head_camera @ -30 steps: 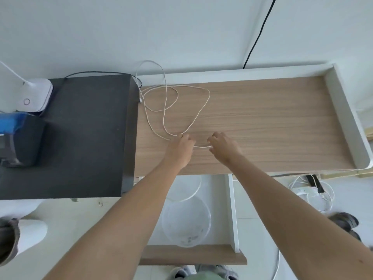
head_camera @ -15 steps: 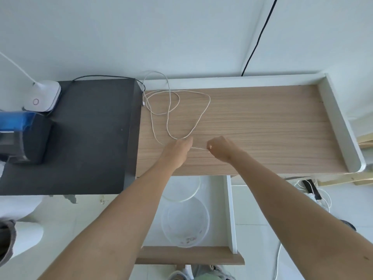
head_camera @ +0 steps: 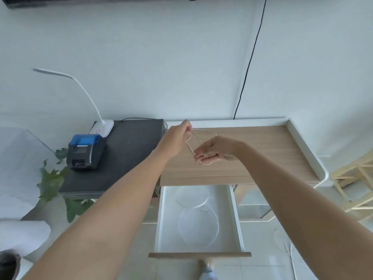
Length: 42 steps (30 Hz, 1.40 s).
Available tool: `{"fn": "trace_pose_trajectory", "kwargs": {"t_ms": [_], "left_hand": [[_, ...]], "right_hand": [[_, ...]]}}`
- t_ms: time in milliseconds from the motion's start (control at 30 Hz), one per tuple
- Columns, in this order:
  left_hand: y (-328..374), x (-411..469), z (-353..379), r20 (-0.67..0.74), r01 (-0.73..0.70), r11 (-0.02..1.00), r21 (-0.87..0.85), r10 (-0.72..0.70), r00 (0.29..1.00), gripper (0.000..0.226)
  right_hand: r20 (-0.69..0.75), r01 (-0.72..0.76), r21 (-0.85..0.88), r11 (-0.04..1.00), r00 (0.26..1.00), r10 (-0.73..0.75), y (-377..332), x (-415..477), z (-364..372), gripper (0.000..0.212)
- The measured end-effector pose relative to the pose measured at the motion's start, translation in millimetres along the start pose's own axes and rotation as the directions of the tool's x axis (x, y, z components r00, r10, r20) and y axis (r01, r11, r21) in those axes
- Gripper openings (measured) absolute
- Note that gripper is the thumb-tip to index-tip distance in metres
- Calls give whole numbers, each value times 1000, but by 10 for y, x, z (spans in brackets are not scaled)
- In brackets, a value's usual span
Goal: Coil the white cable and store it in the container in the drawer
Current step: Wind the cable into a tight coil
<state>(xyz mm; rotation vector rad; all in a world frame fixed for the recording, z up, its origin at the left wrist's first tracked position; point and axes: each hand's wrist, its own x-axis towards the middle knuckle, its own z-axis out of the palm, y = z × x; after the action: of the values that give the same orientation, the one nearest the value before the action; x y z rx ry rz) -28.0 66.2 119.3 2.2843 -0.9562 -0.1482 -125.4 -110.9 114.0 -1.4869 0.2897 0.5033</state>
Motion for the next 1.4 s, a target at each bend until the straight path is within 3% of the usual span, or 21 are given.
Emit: {"fn": "trace_pose_trajectory", "kwargs": {"t_ms": [67,133,200,267,367,467,533,667,800,933,1200,1400], "left_hand": [[213,-145,-244,-24,-5,996,-85,3,1000,8],[391,-319,-446,-31,-55,992,-117,52,998,9],[554,-403,-533,-14,-64,992,-107,63,998,12],[743,-491,-633,8,10,985,-172,-9,1000,22],[960,-617,-802,109,34,928,-371,7,994,30],[1015,-729,-1042,155,-1,938,-347,59,986,27],[1029,-763,-1211,146,-38,963,-266,79,986,26],[1094,-693,-1591,18,-148,971,-186,154,988,19],[1196,-607,-1785,-67,-251,960,-126,244,967,12],[1315,-542,-1773,-90,-293,939,-177,281,955,8],[1460,-466,-1668,-108,-324,920,-222,307,946,6],[1536,-442,-1586,-168,-278,914,-295,236,957,13]], "right_hand": [[101,75,85,994,991,-83,-227,-253,195,22],[115,207,177,962,967,-229,-440,-477,430,22],[33,336,326,883,930,-366,-641,-582,623,19],[-139,500,390,773,862,-488,-821,-659,791,14],[-385,688,254,680,717,-581,-1052,-811,883,10],[-455,669,-102,736,627,-633,-1232,-985,831,12],[-422,570,-297,766,641,-641,-1298,-1068,833,17],[-258,485,-474,735,721,-643,-1295,-1178,971,25],[-164,534,-311,786,785,-598,-1197,-1275,925,29],[-99,589,-76,804,798,-594,-1206,-1386,833,32],[23,492,75,867,869,-495,-1167,-1551,652,26],[29,523,258,812,836,-548,-1184,-1599,661,23]]}}
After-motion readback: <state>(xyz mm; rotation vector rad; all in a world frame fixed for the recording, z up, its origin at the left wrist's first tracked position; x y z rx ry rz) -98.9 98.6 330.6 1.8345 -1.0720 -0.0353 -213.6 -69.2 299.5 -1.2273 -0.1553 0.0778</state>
